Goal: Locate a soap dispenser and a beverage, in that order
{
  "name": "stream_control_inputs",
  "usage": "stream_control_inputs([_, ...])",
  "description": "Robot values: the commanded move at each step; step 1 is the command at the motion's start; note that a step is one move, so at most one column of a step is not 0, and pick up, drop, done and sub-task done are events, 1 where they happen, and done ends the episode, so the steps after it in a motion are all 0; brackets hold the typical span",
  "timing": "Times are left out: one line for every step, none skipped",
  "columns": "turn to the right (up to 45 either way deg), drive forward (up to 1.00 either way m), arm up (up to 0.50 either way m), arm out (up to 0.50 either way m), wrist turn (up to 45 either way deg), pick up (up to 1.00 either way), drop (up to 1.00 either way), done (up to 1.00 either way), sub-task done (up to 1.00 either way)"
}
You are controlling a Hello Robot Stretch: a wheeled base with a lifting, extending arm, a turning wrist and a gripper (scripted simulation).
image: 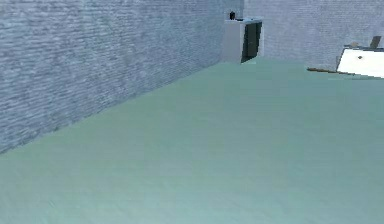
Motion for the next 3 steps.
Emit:
stream_control_inputs([-45.0,0.0,0.0,0.0,0.0,0.0,0.0,0.0,0.0])
stream_control_inputs([-45.0,0.0,0.0,0.0,0.0,0.0,0.0,0.0,0.0])
stream_control_inputs([-21.0,0.0,0.0,0.0,0.0,0.0,0.0,0.0,0.0])
